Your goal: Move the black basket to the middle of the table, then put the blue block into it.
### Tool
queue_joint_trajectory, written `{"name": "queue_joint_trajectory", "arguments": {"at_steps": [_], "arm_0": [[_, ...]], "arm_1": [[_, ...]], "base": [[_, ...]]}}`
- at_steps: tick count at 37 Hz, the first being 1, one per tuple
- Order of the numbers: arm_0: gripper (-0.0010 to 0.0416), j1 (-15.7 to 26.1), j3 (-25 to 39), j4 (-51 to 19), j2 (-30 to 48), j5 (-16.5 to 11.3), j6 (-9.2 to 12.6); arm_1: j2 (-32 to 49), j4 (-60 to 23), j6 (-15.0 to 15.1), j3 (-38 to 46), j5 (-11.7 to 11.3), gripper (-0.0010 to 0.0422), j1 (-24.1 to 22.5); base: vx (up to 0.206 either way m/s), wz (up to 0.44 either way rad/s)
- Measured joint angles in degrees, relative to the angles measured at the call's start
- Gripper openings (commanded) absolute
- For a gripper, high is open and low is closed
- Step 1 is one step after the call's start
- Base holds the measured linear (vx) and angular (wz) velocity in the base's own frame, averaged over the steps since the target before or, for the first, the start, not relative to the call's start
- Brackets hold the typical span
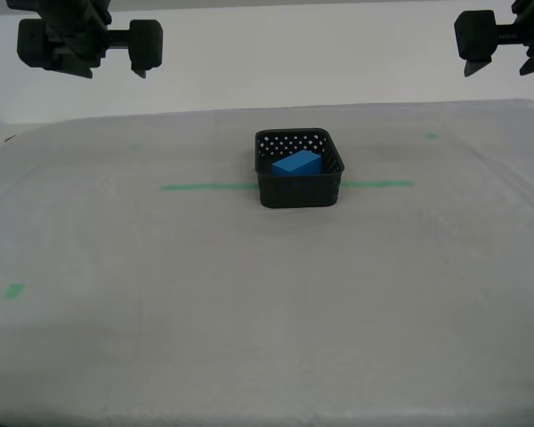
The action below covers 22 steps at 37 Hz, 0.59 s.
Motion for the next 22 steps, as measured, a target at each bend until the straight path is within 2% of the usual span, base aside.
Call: {"name": "queue_joint_trajectory", "arguments": {"at_steps": [22], "arm_0": [[0.0399, 0.07, 0.0, -0.02, 0.0, 0.0, 0.0]], "arm_1": [[0.0, 0.0, 0.0, 0.0, 0.02, 0.04, 0.0]], "base": [[0.0, 0.0]]}}
